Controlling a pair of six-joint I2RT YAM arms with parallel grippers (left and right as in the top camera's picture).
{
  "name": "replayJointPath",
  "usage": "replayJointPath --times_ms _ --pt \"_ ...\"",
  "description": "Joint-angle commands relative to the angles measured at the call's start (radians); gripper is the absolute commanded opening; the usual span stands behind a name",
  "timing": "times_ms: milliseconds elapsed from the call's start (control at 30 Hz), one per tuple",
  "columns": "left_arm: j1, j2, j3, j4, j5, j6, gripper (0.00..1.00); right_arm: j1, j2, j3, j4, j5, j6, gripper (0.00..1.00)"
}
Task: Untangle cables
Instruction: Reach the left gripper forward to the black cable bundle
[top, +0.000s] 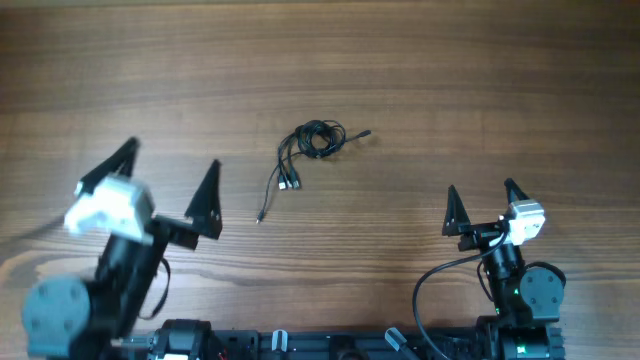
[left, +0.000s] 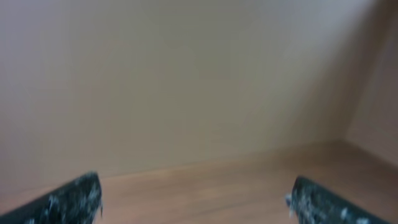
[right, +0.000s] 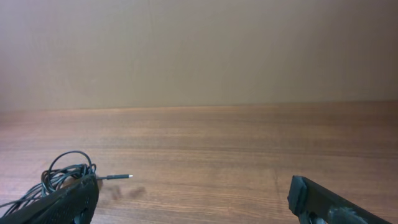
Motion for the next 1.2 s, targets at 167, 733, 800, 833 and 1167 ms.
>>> replayJointPath --times_ms 167,733,800,833,1167 --pt "0.007 0.499 0.321 -0.324 0.414 -0.118 1.00 0.001 -0.010 -0.001 0.005 0.010 0.014 1.00" --pt "-0.092 1.080 0.313 -0.468 0.457 -0.193 0.04 0.001 -0.010 -0.001 0.005 0.010 0.014 1.00" --pt "-0.111 1.109 0.313 -0.435 0.400 -0.277 0.07 0.001 -0.010 -0.001 0.005 0.010 0.014 1.00" --pt "-0.122 1.131 0.313 -0.393 0.342 -0.348 0.08 0.001 -0.010 -0.001 0.005 0.010 0.013 1.00" --pt "-0.159 1.291 0.312 -0.218 0.066 -0.542 0.42 0.001 -0.010 -0.001 0.004 0.022 0.021 1.00"
